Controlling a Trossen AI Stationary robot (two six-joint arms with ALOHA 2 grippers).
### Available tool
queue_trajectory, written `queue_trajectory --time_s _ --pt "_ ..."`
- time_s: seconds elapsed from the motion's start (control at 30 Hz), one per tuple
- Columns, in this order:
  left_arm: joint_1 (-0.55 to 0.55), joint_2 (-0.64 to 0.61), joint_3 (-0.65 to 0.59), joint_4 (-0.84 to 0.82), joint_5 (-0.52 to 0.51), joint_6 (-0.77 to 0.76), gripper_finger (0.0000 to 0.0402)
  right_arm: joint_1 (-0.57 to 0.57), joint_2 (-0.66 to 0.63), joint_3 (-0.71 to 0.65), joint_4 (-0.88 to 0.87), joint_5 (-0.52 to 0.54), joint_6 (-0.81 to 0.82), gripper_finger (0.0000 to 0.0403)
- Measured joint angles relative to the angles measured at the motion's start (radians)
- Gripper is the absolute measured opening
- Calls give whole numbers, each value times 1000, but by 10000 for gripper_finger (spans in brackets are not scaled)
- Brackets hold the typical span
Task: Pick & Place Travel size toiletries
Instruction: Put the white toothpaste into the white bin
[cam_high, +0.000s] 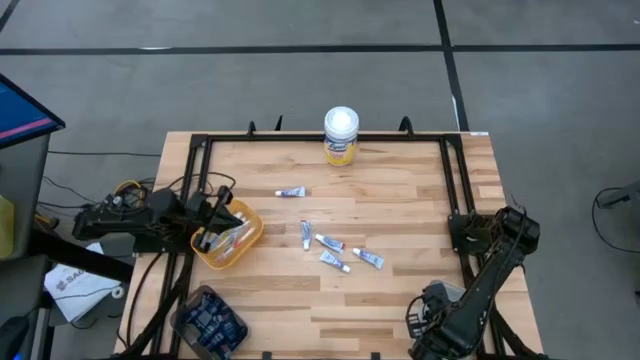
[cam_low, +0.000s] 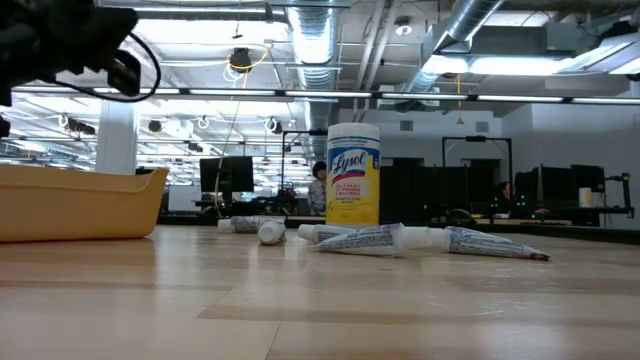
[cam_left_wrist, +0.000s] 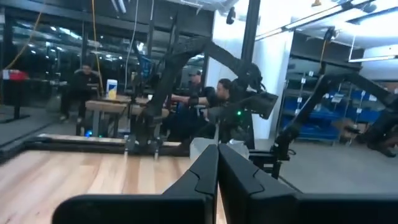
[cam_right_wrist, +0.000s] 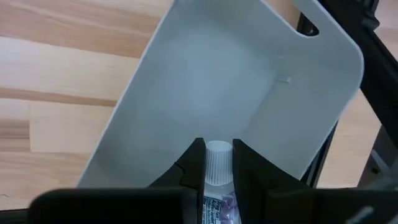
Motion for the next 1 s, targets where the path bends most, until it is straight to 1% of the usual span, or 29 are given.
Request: queue_trajectory --time_s 0.1,0.2,0.5,0.6,0.7,0.73,0.8,0.9,1.0 --pt "-2 4 0 63 0 1 2 0 0 0 -4 1 0 47" --pt "-2 0 -1 59 0 1 2 3 0 -8 -18 17 0 53" --pt "-2 0 -1 69 -4 1 2 -1 0 -27 -11 17 -11 89" --pt "-2 0 -1 69 -4 1 2 -10 -4 -27 -10 17 -21 111" --pt "-2 0 -1 69 -4 1 2 -27 -13 -27 -10 22 -62 151" --pt "-2 0 -1 69 -4 1 2 -38 -20 -27 -10 34 -89 167" --pt "-2 0 -1 69 -4 1 2 -68 -48 -27 -6 98 -154 204" --pt "-2 0 -1 69 -4 1 2 -139 -103 -27 -7 251 -257 256" --pt "-2 0 -1 69 -4 1 2 -244 -154 -26 1 370 -449 288"
